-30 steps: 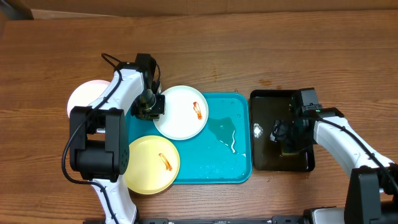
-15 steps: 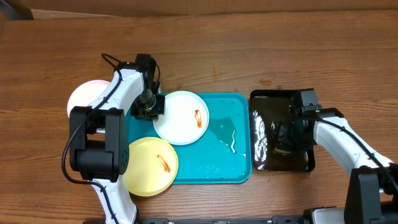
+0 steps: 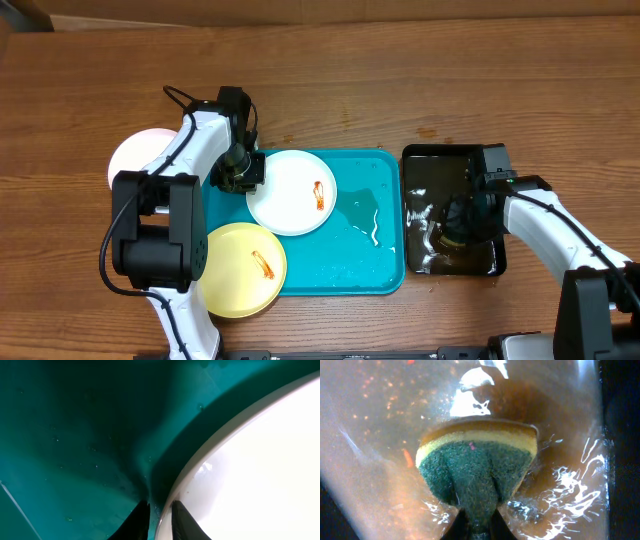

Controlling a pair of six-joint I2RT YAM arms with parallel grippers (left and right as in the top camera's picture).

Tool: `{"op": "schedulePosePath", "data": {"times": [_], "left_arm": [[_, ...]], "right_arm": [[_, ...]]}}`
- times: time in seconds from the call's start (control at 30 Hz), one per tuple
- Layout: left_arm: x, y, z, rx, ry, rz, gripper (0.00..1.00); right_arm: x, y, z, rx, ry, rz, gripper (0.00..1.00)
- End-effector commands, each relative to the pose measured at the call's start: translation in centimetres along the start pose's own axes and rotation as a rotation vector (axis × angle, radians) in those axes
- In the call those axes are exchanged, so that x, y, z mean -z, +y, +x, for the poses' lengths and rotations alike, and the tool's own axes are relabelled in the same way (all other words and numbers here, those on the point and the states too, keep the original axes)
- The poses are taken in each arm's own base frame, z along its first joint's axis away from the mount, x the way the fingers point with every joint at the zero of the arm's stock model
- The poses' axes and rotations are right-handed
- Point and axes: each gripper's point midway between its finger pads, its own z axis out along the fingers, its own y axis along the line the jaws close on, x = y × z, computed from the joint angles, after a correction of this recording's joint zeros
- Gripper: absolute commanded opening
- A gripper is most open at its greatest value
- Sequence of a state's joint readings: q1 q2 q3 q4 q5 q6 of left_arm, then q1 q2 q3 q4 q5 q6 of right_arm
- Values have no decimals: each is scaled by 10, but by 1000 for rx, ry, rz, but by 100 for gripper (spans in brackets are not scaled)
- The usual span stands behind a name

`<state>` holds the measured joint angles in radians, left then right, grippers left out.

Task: Clean dirty plates on tray and stack at the side
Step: 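Dip and rinse the sponge in the basin water with the right gripper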

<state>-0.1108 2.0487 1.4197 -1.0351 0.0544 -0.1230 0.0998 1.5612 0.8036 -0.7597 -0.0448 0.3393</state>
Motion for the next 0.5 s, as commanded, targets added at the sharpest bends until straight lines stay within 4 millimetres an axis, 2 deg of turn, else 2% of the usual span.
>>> {"op": "schedulePosePath", "data": {"times": [0.0,0.03,0.07,0.1,0.13,0.2,0.23,0.27,0.3,0.37,0.47], "left_arm": [[-4,1,1,-15,10,-12,19],[-4,1,1,-15,10,-11,19],[-4,1,1,-12,10,-11,19],[-4,1,1,-12,9,-11,19],[-4,1,1,-13,7,-11,19],[-4,1,0,-13,3,-11,19],[-4,1,-1,-13,2,-10,20],[-4,1,-1,-13,-1,-10,20],[-4,1,-1,-13,-1,-10,20],[-4,1,-1,-13,-1,-10,20],[-4,1,-1,-12,-1,-9,20]], "right_arm": [[1,-1,0,0,5,9,68],[1,-1,1,0,8,11,68],[1,-1,2,1,10,12,55],[1,-2,1,1,8,15,14],[1,-2,1,1,5,14,4],[1,-1,0,1,2,12,4],[1,-1,0,0,2,12,10],[1,-1,-1,1,-4,10,67],[1,0,-3,1,-10,9,73],[1,-1,-5,2,-18,12,74],[0,-1,-4,2,-17,12,68]]}}
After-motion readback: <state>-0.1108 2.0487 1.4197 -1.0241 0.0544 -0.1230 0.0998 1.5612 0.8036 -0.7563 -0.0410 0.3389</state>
